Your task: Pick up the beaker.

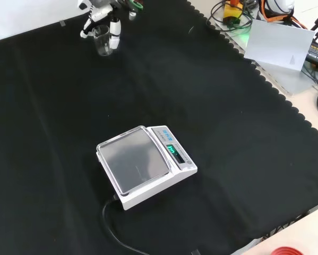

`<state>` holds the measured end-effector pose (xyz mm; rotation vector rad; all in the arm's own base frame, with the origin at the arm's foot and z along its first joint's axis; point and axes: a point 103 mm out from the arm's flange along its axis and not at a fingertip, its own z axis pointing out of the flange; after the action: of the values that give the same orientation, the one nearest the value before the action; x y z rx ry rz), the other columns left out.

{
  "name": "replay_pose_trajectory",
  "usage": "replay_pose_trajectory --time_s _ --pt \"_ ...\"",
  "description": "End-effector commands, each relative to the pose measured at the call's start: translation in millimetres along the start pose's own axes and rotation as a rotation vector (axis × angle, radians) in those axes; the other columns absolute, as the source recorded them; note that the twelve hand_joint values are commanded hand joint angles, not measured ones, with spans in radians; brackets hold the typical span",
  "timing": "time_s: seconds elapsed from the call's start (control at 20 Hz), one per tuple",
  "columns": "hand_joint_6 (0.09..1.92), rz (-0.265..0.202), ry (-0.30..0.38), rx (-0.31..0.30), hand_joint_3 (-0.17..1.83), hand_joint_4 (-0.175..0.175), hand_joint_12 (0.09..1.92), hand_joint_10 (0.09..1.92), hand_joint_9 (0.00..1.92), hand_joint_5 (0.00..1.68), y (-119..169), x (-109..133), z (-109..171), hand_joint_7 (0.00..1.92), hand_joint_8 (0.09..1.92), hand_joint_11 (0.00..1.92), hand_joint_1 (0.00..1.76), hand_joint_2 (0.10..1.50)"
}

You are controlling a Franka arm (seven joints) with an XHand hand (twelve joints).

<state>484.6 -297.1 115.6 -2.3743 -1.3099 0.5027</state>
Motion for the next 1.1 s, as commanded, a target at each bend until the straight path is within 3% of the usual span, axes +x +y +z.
replay_pose_trajectory --time_s 0.05,0.15,0.25,0.35,0.5,0.85,0.9,1.1 --pt "0.46 0.025 0.025 -0.145 0.38 0.053 1.14 0.53 1.10 0.67 -2 3 4 0.88 0.68 0.88 1.01 0.61" --pt "0.72 0.026 0.033 -0.160 0.52 0.047 1.02 0.45 1.27 0.79 -2 9 6 1.04 0.69 1.08 1.08 0.57" --pt "0.81 0.027 0.035 -0.186 0.61 0.040 0.93 0.39 1.37 0.91 -1 14 5 1.16 0.69 1.20 1.13 0.55" --pt "0.72 0.028 0.034 -0.203 0.52 0.112 0.88 0.34 1.44 1.12 -1 17 6 1.23 0.69 1.28 1.12 0.69" --pt "0.56 0.033 0.047 -0.216 0.42 0.104 0.82 0.29 1.50 1.28 1 24 7 1.30 0.69 1.36 1.14 0.77" --pt "0.52 0.021 0.056 -0.216 0.42 0.090 0.79 0.27 1.51 1.31 -1 28 3 1.32 0.69 1.39 1.15 0.76" --pt "0.52 0.008 -0.040 -0.215 0.42 0.090 0.79 0.27 1.51 1.31 -2 50 5 1.32 0.69 1.39 1.15 0.76" --pt "0.52 -0.017 -0.020 -0.235 0.42 0.090 0.79 0.27 1.52 1.31 -9 76 -5 1.32 0.69 1.40 1.15 0.76"
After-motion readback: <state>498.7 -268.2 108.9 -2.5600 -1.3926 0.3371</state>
